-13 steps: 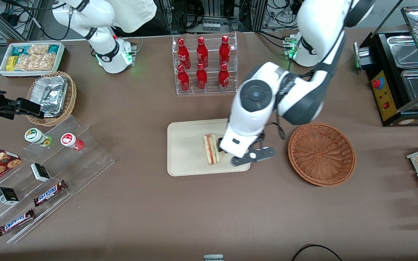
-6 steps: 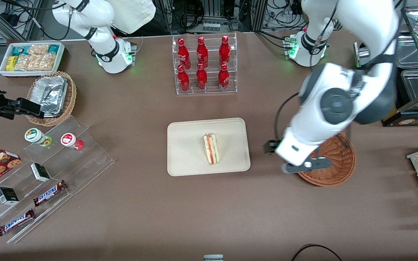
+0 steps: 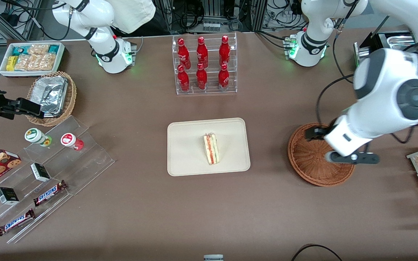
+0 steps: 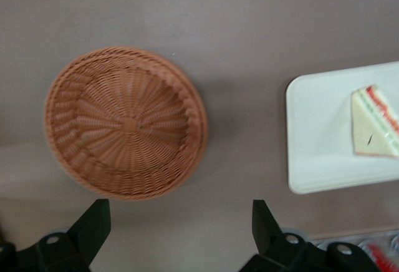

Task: Place sandwich from basket to tray

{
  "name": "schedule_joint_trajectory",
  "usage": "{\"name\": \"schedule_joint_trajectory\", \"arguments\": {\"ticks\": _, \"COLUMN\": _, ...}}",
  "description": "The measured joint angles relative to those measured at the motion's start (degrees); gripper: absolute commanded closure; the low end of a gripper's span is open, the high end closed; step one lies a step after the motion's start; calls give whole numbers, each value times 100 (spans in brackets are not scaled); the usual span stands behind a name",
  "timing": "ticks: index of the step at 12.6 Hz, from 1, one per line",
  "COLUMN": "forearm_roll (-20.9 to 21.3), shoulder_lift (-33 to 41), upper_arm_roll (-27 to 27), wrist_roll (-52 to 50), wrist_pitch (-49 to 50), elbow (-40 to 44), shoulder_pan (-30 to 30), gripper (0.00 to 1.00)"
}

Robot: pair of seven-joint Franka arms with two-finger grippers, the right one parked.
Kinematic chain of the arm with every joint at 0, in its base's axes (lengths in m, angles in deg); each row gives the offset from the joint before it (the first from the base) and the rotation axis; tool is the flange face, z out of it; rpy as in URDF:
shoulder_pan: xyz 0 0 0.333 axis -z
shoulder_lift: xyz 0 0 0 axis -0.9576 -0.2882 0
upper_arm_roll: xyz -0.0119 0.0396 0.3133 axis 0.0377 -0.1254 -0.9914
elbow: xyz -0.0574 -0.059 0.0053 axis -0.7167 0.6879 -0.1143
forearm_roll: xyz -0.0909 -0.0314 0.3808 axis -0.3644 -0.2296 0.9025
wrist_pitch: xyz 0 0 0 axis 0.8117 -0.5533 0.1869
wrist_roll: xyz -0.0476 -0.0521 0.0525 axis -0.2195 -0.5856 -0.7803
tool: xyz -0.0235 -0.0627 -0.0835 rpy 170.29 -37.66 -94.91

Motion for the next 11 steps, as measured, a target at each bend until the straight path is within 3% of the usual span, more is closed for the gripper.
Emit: {"name": "schedule_joint_trajectory", "arguments": {"ticks": 11, "forearm_roll": -38, "shoulder_lift": 1379, "upper_arm_roll": -7, "wrist_roll": 587, "wrist_pitch": 815, "elbow": -778, "shoulder_pan": -714, "gripper": 0}}
